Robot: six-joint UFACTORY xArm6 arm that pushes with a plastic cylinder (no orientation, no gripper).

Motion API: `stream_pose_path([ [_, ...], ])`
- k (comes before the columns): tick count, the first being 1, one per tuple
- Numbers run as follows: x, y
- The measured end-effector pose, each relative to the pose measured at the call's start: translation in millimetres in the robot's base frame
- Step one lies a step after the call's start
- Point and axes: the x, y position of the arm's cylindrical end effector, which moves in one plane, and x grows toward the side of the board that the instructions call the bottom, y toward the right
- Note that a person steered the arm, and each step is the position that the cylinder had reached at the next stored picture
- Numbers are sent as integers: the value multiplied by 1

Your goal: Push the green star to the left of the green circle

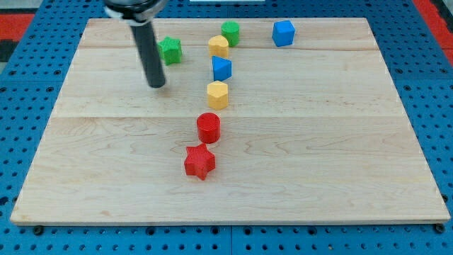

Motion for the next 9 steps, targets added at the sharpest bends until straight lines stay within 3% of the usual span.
stream_pose_path([
  [2, -93, -6],
  [4, -74, -145],
  [5, -76, -181],
  [7, -75, -194],
  [9, -24, -194],
])
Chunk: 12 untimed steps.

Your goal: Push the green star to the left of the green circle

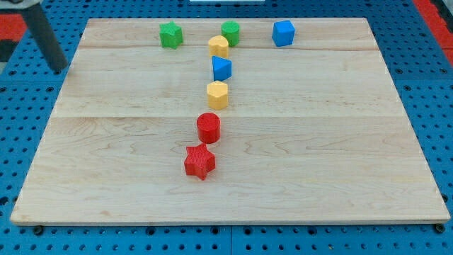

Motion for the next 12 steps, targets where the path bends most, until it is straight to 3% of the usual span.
stream_pose_path([
  [3, 20, 0],
  [9, 19, 0],
  [10, 60, 8],
  [12, 177, 82],
])
